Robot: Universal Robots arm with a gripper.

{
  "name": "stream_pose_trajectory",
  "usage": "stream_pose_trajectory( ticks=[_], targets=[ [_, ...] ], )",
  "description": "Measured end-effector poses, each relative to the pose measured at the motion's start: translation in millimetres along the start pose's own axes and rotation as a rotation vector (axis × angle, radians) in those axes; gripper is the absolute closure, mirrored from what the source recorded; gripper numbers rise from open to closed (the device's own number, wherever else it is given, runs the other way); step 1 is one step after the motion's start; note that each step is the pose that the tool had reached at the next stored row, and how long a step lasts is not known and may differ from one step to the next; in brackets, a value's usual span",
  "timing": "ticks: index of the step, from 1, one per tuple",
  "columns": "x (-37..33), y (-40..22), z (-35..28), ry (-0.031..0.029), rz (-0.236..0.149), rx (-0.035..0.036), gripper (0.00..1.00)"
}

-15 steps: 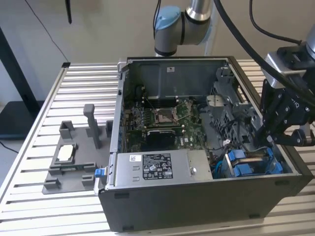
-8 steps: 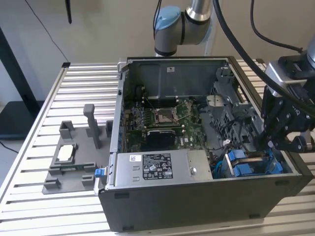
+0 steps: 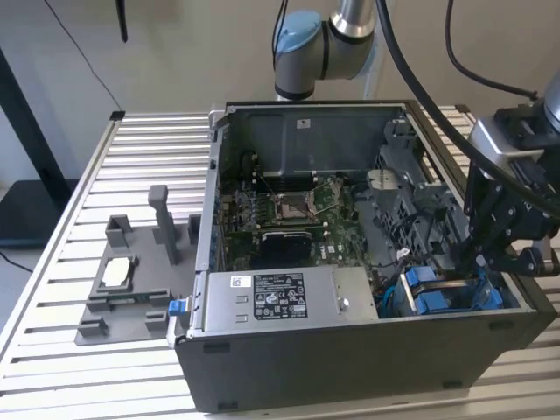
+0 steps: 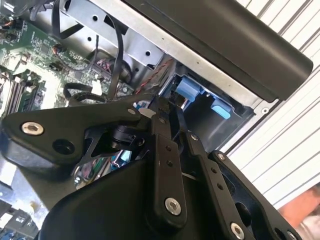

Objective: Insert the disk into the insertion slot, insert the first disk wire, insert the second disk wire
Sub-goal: 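Insert the first disk wire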

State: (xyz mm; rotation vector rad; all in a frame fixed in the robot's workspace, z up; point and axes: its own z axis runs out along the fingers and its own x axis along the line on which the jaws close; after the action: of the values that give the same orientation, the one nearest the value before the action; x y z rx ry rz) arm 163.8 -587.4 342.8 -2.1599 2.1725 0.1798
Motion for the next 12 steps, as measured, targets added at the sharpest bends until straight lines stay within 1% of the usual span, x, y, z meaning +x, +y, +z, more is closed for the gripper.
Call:
stream_pose_trajectory(
  ticks=[9, 12],
  targets=[
    [-0.9, -0.1, 1.5, -0.0012, 0.037, 0.0050, 0.81],
    [-0.9, 0.7, 1.5, -0.0014, 0.043, 0.0058, 0.81]
  ],
)
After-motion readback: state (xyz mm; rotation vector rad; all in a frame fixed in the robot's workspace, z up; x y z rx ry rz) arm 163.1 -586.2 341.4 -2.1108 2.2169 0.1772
